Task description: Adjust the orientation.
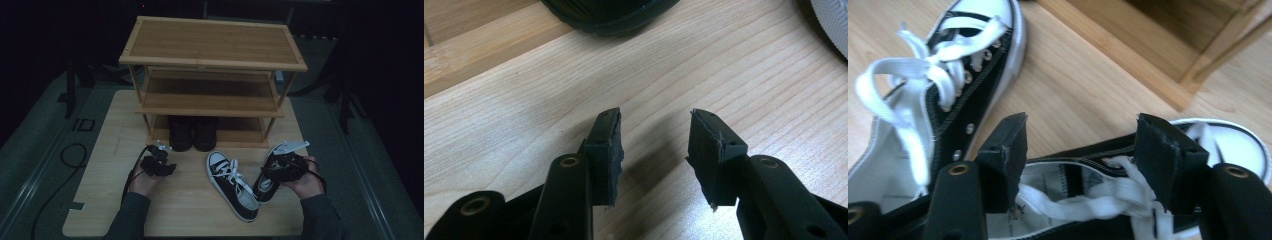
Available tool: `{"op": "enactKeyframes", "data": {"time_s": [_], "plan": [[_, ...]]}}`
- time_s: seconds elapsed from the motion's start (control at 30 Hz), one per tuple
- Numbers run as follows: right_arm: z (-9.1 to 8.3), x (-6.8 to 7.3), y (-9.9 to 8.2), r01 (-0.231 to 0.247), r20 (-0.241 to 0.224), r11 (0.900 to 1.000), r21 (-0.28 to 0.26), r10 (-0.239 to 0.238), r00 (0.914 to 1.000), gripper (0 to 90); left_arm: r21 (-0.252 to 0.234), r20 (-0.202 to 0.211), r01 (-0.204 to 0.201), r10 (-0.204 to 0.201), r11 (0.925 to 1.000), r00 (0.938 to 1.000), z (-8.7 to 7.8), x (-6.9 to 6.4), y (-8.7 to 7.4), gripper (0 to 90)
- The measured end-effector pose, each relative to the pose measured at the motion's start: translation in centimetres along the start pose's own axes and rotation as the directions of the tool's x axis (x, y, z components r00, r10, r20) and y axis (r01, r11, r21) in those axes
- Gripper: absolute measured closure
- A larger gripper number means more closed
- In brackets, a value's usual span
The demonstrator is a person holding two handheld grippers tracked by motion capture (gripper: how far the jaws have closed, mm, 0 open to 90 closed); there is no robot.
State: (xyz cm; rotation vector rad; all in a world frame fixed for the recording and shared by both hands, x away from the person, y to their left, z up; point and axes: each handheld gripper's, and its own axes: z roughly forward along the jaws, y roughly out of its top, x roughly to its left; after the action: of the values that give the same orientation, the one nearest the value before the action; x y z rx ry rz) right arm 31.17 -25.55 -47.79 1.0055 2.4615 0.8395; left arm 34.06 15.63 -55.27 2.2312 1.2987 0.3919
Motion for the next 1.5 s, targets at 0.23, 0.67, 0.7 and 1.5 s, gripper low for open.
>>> {"op": "enactKeyframes", "data": {"time_s": [0.23,0.67,0.7,1.5], "plan": [[-0.3,-0.8,-0.6,-0.024,0.043,0.9997,0.001,0.024,0.9988,33.4,0.003,0.001,-0.004,0.004,1.0,1.0,0.1,-0.1,0.0,57.0],[0.0,-1.8,-2.0,-0.077,0.093,0.9962,0.041,0.073,0.993,27.9,0.005,0.001,-0.002,0.002,1.0,1.0,0.1,-0.1,0.0,57.0],[0.1,-1.9,-2.1,-0.079,0.1,0.9957,0.047,0.074,0.9922,27.9,0.002,0.002,-0.001,0.001,1.0,1.0,0.1,-0.1,0.0,57.0],[1.5,-2.3,-3.5,-0.131,0.199,0.976,0.174,0.095,0.9754,31.3,0.003,-0.004,0.003,-0.003,1.0,1.0,-0.1,0.1,-0.1,56.8]]}}
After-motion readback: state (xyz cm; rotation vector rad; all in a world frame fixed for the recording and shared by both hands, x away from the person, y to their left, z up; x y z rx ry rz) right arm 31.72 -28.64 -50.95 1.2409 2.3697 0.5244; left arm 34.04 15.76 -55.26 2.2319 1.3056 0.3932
